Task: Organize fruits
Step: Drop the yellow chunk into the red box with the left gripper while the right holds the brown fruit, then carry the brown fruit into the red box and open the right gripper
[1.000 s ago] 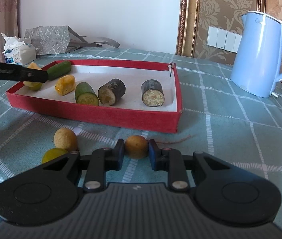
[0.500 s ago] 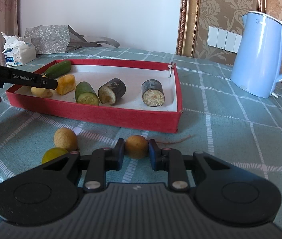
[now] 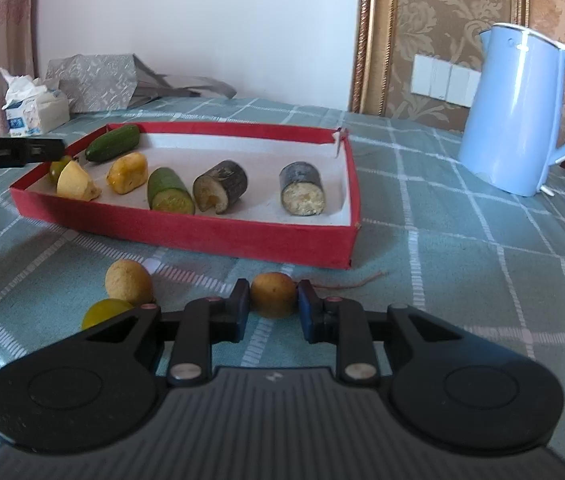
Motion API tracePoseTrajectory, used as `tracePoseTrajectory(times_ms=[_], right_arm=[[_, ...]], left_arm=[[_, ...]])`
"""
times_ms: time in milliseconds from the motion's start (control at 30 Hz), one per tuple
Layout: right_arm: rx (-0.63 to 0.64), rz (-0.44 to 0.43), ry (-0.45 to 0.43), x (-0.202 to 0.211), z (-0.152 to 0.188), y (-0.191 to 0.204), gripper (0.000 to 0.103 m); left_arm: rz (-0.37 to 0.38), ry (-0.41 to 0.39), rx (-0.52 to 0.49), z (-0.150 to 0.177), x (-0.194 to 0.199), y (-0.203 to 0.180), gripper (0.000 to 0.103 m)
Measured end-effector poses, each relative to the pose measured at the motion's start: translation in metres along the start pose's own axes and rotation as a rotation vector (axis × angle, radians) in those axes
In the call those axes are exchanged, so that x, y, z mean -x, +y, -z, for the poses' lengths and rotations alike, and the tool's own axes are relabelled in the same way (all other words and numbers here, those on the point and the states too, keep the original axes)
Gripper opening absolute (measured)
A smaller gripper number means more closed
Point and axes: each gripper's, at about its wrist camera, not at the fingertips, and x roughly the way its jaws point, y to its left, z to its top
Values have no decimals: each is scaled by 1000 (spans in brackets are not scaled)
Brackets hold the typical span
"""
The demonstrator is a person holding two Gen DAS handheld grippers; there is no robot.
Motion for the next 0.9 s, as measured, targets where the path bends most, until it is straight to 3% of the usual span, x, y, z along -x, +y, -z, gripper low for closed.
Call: tracePoseTrajectory(times_ms=[133,400,733,900], right_arm=[[-10,10,-14,2,0,-2,24],[-33,25,-42,8,2,-6,24],[-46,34,-52,10,2,-8,24],[-22,81,-93,18,3,-4,24]], left_arm=[[69,5,21,6,14,0,77],[203,80,-63,20,17,-23,77],[205,110,-104,28,15,-34,81],[202,141,-123,31,11,-37,81]])
